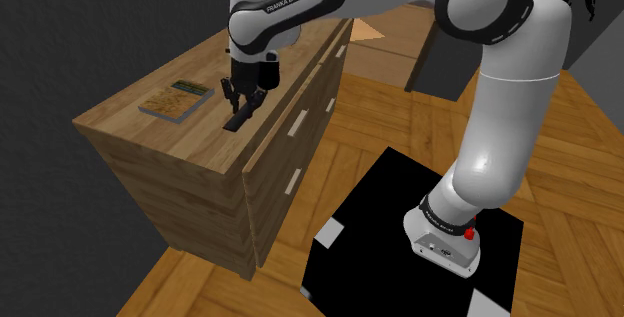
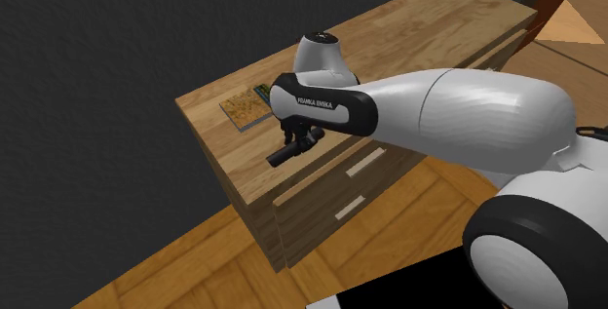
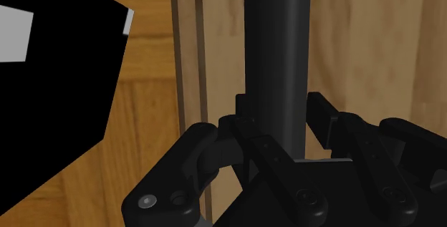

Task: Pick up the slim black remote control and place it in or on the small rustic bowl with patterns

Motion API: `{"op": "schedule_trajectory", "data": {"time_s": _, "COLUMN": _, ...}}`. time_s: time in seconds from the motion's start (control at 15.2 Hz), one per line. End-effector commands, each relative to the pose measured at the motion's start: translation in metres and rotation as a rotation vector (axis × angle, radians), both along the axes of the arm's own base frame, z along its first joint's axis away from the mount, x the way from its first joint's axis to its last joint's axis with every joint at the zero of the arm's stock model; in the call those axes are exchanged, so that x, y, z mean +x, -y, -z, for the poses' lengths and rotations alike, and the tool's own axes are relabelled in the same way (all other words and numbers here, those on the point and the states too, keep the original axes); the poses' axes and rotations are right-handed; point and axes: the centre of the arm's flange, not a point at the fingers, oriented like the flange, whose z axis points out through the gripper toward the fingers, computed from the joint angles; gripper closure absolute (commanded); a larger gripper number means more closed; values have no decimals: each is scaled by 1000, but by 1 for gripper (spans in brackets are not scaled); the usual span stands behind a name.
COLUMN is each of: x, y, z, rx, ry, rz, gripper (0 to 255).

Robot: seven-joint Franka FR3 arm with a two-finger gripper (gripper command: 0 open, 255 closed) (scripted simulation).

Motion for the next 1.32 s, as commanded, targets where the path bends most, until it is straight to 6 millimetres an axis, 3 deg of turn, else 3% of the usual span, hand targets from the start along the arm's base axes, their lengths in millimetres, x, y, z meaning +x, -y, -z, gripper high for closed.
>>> {"op": "schedule_trajectory", "data": {"time_s": 0.0, "x": 1, "y": 0, "z": -12, "rx": 0, "ry": 0, "rz": 0, "gripper": 255}}
{"op": "schedule_trajectory", "data": {"time_s": 1.19, "x": 1, "y": 0, "z": -107, "rx": 0, "ry": 0, "rz": 0, "gripper": 255}}
{"op": "schedule_trajectory", "data": {"time_s": 1.25, "x": 8, "y": 11, "z": -106, "rx": 0, "ry": 0, "rz": 0, "gripper": 255}}
